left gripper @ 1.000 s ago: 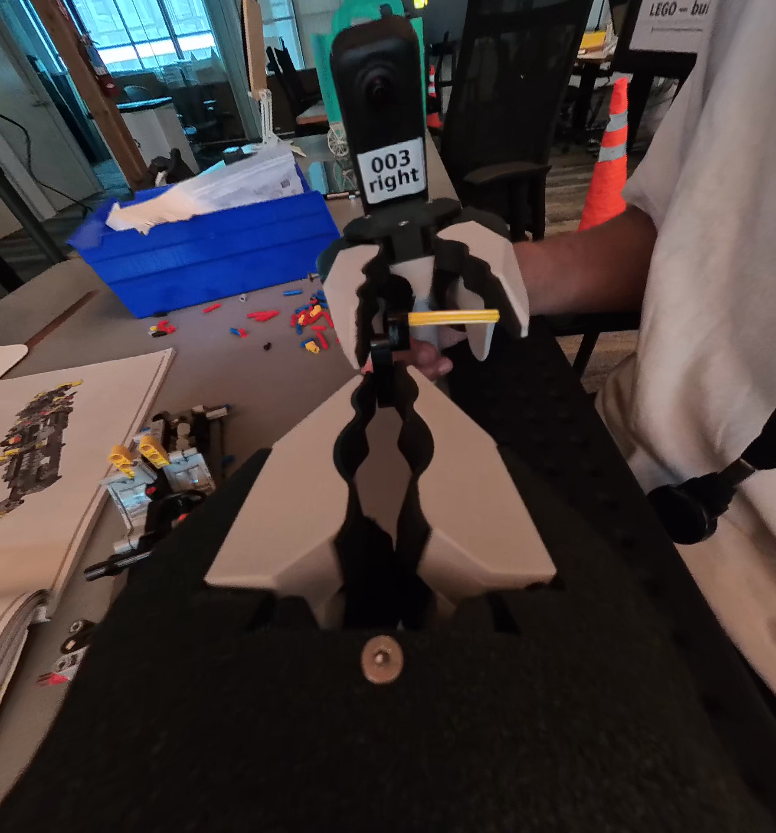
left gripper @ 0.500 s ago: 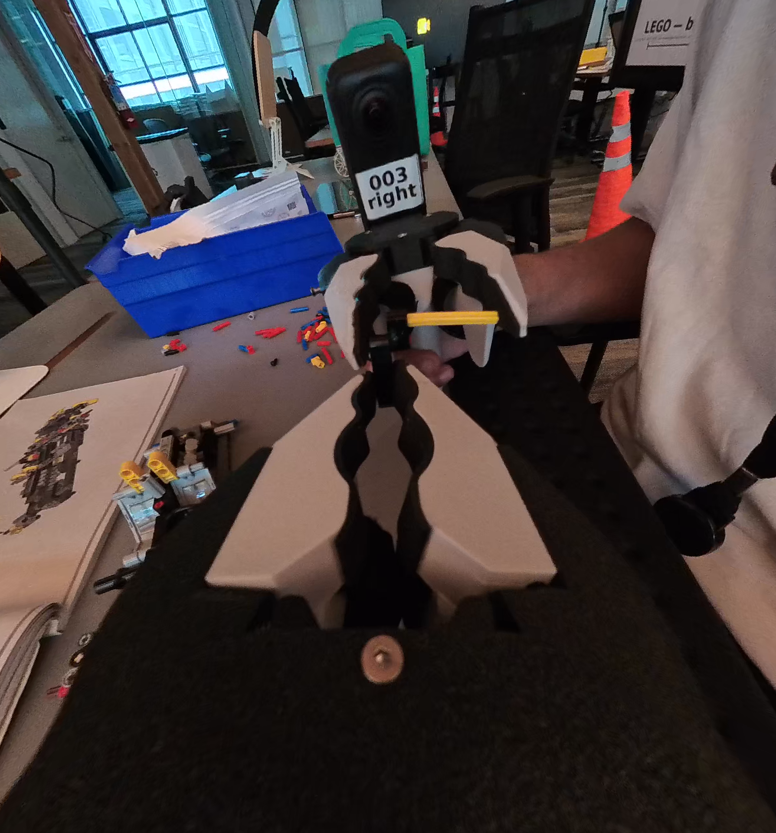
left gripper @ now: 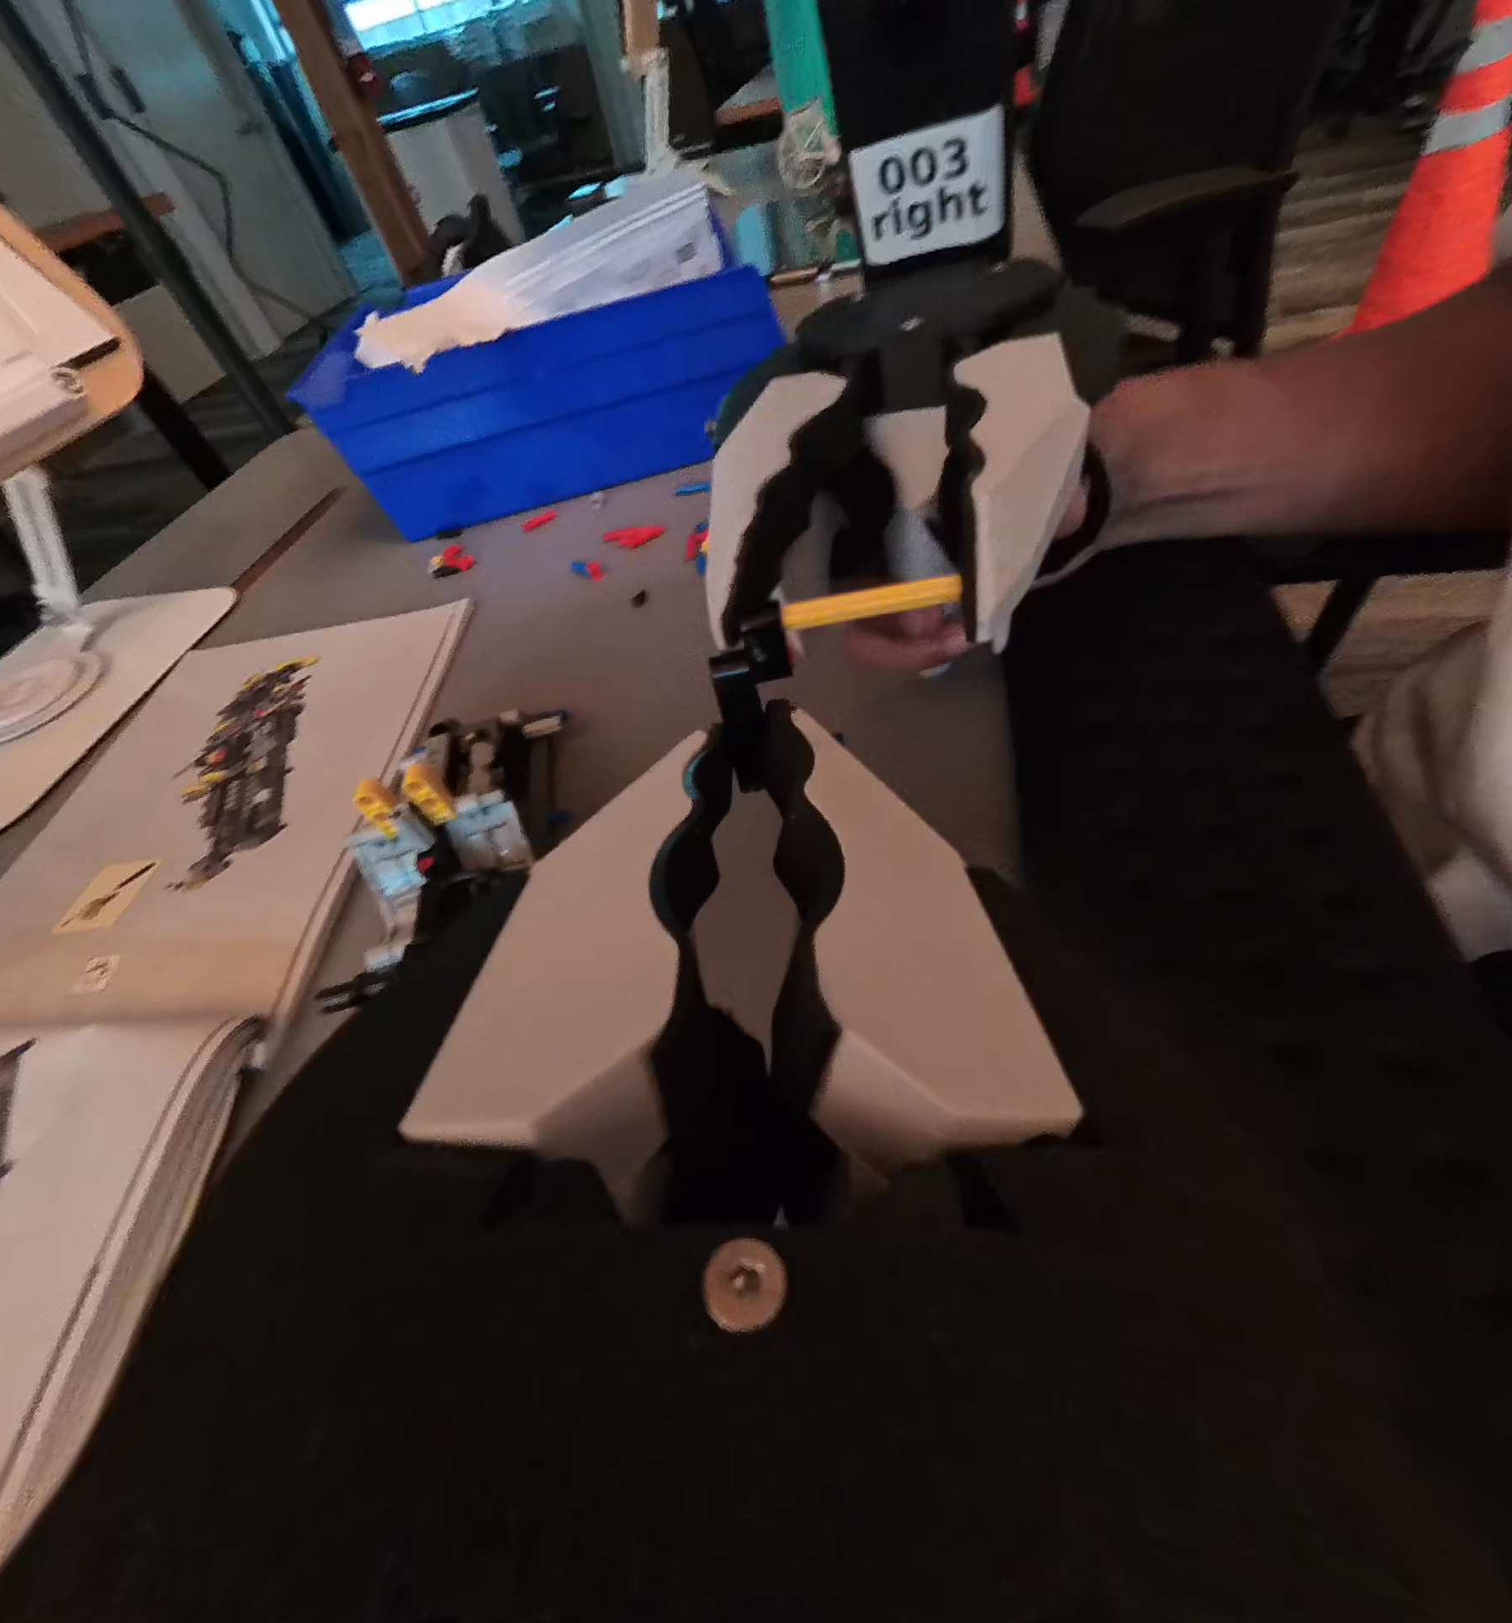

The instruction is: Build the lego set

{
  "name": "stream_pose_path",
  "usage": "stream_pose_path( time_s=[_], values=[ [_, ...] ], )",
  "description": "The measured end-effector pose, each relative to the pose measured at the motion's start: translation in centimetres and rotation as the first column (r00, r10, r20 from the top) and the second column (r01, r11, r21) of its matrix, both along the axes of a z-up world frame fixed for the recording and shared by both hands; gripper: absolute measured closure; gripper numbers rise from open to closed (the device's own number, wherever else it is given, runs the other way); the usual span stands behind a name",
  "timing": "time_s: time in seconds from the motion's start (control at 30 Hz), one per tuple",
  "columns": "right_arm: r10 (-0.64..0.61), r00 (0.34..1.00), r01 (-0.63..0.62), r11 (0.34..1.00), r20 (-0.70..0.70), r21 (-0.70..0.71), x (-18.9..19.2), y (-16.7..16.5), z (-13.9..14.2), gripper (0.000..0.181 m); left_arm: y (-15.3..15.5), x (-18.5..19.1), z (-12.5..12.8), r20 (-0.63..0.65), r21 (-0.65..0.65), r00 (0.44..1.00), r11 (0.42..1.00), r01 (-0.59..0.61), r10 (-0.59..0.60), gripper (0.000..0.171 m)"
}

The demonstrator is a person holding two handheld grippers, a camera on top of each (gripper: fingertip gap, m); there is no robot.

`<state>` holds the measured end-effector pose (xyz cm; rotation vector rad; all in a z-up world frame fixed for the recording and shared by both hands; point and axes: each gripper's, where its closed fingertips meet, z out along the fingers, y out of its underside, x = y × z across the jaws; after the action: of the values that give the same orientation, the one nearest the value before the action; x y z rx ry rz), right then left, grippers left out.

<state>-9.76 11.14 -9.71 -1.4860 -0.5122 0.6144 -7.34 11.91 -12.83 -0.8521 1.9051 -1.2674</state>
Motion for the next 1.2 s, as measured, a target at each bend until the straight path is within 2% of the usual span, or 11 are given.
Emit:
stream_pose_path(
  time_s=[0.2, 0.27, 0.33, 0.47, 0.57, 0.7, 0.8, 0.87, 0.9, 1.0, 1.2],
  values=[
    [-0.031, 0.996, 0.039, 0.995, 0.083, -0.096, 0.9, 0.4, -2.3, 0.141, 1.0, 0.7, -1.9, -0.001, 0.186, 0.996, 0.979, -0.083, 0.085, 0.166],
    [-0.084, 0.995, 0.092, 0.984, 0.055, -0.153, 2.0, 1.0, -2.7, 0.167, 1.2, 1.0, -2.0, 0.026, 0.244, 0.993, 0.962, -0.119, 0.116, 0.167],
    [-0.096, 0.995, 0.094, 0.971, 0.005, -0.220, 2.5, 1.2, -3.0, 0.171, 1.6, 1.3, -2.1, 0.061, 0.302, 0.984, 0.937, -0.176, 0.165, 0.167],
    [-0.115, 0.992, 0.099, 0.961, -0.048, -0.257, 3.0, 1.6, -3.1, 0.170, 2.6, 1.6, -1.9, 0.053, 0.279, 0.970, 0.929, -0.243, 0.237, 0.167],
    [-0.120, 0.991, 0.096, 0.949, -0.062, -0.301, 2.9, 1.8, -3.7, 0.154, 4.2, 1.9, -1.2, 0.123, 0.331, 0.939, 0.878, -0.345, 0.322, 0.167],
    [-0.127, 0.990, 0.102, 0.946, -0.060, -0.307, 2.6, 2.0, -3.3, 0.174, 4.0, 1.8, -0.7, 0.144, 0.303, 0.932, 0.882, -0.360, 0.331, 0.167],
    [-0.085, 0.993, 0.053, 0.943, -0.082, -0.329, 2.4, 1.3, -3.2, 0.178, 2.2, 0.8, -0.2, 0.003, 0.012, 0.979, 0.979, -0.202, 0.202, 0.158],
    [0.019, 0.994, -0.052, 0.942, -0.103, -0.332, 1.5, 0.1, -3.0, 0.178, 0.7, -0.3, 0.4, -0.129, -0.247, 0.991, 0.967, -0.059, 0.027, 0.151],
    [0.048, 0.990, -0.087, 0.948, -0.130, -0.307, 1.3, -0.3, -2.3, 0.178, 0.3, -0.6, 1.2, -0.122, -0.319, 0.992, 0.948, -0.012, -0.029, 0.149],
    [0.091, 0.987, -0.128, 0.943, -0.130, -0.309, 0.9, -0.9, -2.4, 0.178, -0.9, -1.7, 1.8, -0.087, -0.339, 0.989, 0.937, 0.082, -0.118, 0.147],
    [0.184, 0.949, -0.274, 0.886, -0.257, -0.374, -0.1, -2.2, -1.9, 0.179, -1.9, -2.2, 0.6, -0.068, -0.192, 0.988, 0.973, 0.125, -0.140, 0.151]
  ],
)
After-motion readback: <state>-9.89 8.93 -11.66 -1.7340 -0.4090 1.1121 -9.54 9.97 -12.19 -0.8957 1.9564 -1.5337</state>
